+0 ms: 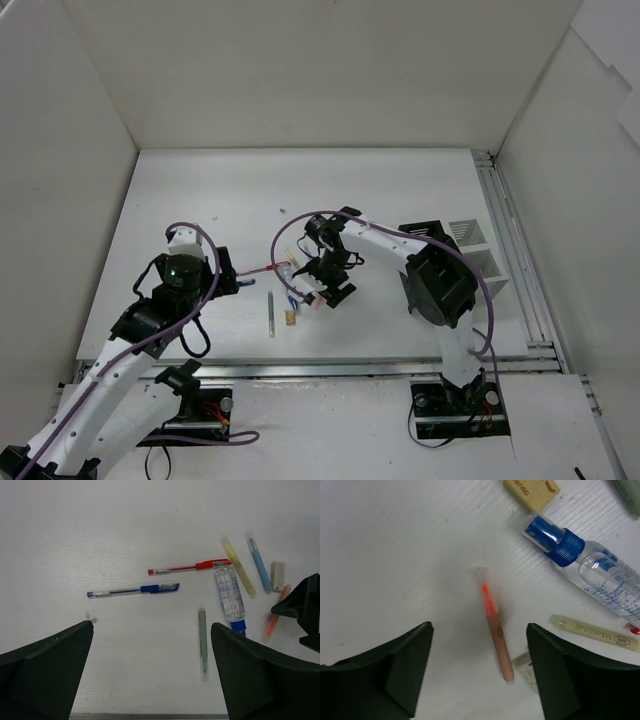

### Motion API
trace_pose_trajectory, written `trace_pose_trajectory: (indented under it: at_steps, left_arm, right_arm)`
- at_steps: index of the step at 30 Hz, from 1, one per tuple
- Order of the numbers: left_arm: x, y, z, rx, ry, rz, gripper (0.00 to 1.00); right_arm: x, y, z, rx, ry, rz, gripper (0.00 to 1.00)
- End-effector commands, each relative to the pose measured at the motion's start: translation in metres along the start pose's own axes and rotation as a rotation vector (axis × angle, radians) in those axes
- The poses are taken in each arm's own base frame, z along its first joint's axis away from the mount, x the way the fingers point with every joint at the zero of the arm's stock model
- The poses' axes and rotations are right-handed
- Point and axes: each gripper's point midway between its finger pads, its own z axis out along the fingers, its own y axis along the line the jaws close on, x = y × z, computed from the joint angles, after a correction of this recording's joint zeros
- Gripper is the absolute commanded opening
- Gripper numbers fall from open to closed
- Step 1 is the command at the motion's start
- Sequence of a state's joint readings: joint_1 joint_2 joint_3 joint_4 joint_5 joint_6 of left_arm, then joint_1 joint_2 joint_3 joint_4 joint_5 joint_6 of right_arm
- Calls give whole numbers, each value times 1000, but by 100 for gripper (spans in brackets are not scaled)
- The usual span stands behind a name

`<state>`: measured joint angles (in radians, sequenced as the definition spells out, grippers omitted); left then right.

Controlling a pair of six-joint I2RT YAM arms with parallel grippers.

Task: Sort the stationery into containers
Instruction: Pick up the pen from the center of the board, then place the pen in the storage box.

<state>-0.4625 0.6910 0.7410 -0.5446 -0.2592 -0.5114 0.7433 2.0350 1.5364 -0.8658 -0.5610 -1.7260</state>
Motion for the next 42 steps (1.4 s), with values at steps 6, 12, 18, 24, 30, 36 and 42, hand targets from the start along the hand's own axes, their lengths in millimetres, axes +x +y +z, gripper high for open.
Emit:
trace_pose_trajectory:
  at_steps: [6,12,18,24,30,36,42]
  left_arm:
    - [-6,3,3,-26,-22,-38,100]
    - [-2,6,3,-40,-15,-43,100]
    - [-2,7,3,-48,-16,-39,100]
    - [-3,7,4,-40,-33,-35,100]
    - [-9,5,-1,-18,-61,-39,100]
    - [-19,0,-4,13,-96,-29,100]
    - [-30,-1,-10,23,-129,-21,100]
  right_arm:
    - [3,-4,18,36,6,117,52]
    - [18,-9,28,68,96,119,36]
    - [22,0,35,44,162,110,8]
    - [-8,7,16,81,140,56,0]
    - [-61,-6,-50,278,-24,33,0]
    - [-92,-42,-166,551,-353,190,0]
    - [-57,-85,-266,921,-543,485,0]
